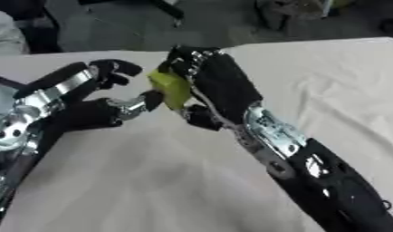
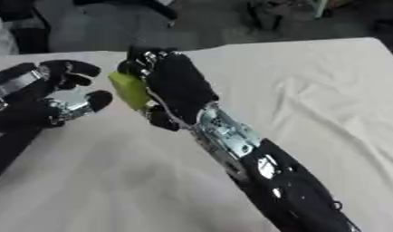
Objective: Pick up the objects with one hand, pass them to the other hand, and then place them into the box on the other side of the table.
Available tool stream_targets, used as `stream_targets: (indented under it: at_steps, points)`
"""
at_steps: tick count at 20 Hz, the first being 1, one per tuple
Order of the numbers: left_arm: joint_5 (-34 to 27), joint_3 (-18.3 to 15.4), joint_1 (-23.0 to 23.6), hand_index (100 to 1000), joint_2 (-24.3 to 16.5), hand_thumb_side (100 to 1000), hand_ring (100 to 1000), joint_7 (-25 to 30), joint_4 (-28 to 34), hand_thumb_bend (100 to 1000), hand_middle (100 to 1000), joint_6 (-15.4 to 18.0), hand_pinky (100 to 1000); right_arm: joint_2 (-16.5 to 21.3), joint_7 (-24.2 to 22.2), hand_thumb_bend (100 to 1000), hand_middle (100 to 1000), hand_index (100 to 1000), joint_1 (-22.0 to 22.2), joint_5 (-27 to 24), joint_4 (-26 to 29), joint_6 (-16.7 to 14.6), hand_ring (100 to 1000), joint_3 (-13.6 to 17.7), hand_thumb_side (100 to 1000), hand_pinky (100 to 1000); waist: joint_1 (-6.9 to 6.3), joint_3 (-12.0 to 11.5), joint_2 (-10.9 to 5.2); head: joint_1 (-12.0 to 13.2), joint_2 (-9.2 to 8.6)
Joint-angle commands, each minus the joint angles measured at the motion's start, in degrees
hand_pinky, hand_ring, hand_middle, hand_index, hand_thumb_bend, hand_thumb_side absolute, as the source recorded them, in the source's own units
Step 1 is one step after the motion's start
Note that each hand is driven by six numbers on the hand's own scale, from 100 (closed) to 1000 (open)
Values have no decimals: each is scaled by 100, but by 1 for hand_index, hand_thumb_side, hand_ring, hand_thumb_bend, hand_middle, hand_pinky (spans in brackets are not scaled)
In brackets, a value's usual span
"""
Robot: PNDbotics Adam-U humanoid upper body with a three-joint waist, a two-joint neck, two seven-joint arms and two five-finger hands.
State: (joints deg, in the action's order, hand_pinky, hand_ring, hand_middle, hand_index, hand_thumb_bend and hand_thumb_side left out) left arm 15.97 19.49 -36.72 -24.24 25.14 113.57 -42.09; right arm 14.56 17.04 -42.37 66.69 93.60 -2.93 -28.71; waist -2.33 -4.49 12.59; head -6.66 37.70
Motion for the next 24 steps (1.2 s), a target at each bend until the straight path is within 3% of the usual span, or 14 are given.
stream_targets:
  at_steps: [1, 19, 24]
  points:
    - [57, -2, -73, 928, -96, 609, 925, 77, 44, 506, 880, -245, 1000, -28, 102, 243, 464, 511, -116, -61, 131, -11, 481, 0, 100, 354, -41, -4, -175, 8, 3]
    - [-82, 170, -275, 923, 128, 682, 920, 248, -404, 515, 872, -211, 996, -183, 204, 249, 460, 509, -158, -101, 114, -154, 478, -62, 100, 348, -16, -11, -165, 59, 39]
    - [-44, 217, -371, 903, 208, 667, 906, 217, -652, 503, 852, -247, 978, -30, 190, 244, 460, 509, -101, -256, 273, -223, 464, -66, 100, 334, -11, 1, -165, 85, 29]
